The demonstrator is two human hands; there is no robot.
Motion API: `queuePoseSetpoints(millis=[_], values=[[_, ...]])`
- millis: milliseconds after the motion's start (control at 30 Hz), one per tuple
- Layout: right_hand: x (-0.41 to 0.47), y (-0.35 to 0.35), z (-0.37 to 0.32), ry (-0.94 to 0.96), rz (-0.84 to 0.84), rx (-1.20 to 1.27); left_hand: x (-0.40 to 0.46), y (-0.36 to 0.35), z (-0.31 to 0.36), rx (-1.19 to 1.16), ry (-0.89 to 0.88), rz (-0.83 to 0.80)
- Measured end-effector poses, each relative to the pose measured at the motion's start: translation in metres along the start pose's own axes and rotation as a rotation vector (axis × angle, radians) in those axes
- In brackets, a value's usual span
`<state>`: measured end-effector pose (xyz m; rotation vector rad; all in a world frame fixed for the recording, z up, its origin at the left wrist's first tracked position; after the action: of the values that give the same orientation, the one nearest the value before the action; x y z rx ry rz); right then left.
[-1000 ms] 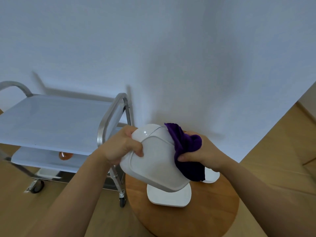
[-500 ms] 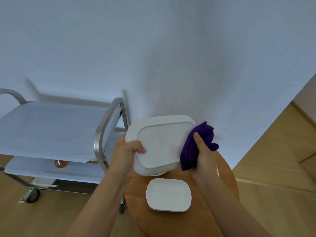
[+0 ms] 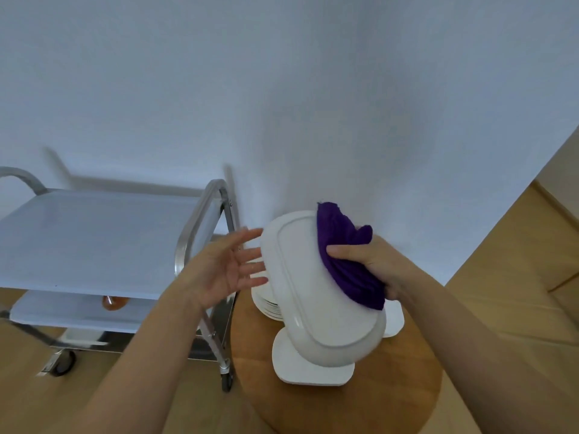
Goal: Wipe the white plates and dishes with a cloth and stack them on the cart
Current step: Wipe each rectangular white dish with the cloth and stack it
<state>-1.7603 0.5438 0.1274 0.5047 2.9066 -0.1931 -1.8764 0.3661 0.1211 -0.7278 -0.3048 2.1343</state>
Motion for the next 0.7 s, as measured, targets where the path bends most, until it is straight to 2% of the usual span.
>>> queuePoseSetpoints(millis=[100,167,300,400,500,633,700], values=[[0.007,-0.023,-0.014,0.011,-0.203,-0.283,0.013,-0.017,0.018,0.296,0.045,0.040],[0.010,-0.034,-0.018,0.016,-0.278,-0.389,0.017,-0.026,0.021,0.414,0.065,0.070],[0.007,-0.038,-0.015,0.031,-0.309,-0.468,0.014,-0.025,0.013,0.672,0.090,0.174],[0.004,-0.036,-0.011,0.051,-0.305,-0.490,0.013,-0.029,0.007,0.851,0.002,0.256],[0.004,-0.032,-0.013,0.080,-0.293,-0.494,0.009,-0.033,0.003,0.840,-0.052,0.278],[0.000,-0.029,-0.017,0.119,-0.303,-0.527,0.002,-0.039,-0.002,0.711,-0.014,0.031],[-0.001,-0.028,-0.020,0.140,-0.300,-0.516,0.000,-0.039,-0.004,0.621,-0.023,-0.001]])
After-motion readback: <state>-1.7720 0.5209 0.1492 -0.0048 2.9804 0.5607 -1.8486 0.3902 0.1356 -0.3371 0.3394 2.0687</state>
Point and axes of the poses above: each hand's wrist, its own x-axis towards the middle knuckle, its own y-axis out of the back of the hand, z = x × y, the point moved 7 cm from there along x, towards the middle knuckle, and after that the axes turned 7 degrees about y, right-handed, at the moved point
